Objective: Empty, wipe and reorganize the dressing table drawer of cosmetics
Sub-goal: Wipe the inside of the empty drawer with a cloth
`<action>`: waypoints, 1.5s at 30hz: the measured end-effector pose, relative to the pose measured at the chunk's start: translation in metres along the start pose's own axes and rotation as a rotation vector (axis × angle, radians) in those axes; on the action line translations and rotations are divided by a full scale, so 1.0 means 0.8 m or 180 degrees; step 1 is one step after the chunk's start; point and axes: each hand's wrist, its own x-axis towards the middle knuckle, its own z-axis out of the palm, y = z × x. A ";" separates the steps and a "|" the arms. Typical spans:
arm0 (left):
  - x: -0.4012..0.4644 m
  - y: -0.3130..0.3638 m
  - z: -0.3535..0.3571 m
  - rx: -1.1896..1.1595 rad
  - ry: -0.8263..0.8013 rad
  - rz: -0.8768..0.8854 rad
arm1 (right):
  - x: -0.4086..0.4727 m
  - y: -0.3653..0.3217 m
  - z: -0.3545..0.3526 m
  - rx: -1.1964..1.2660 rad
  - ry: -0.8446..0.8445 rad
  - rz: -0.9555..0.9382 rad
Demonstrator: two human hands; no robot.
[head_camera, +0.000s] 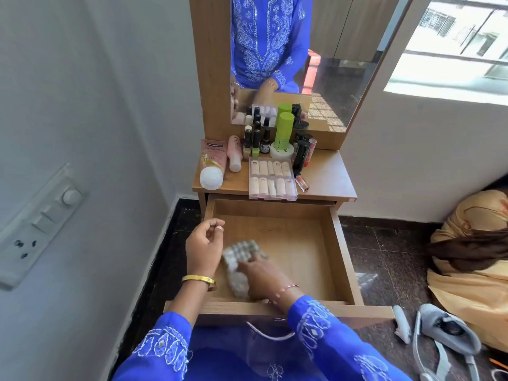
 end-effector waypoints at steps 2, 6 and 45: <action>0.000 0.002 -0.002 -0.0011 0.0011 -0.0039 | 0.023 -0.016 -0.011 0.0129 0.0005 -0.0194; -0.003 0.002 -0.002 0.0109 -0.0026 -0.0022 | 0.056 0.011 -0.028 0.0408 0.0185 0.0442; 0.015 -0.016 -0.005 -0.0156 -0.0204 -0.1433 | 0.007 0.117 -0.023 0.1423 0.1218 0.2207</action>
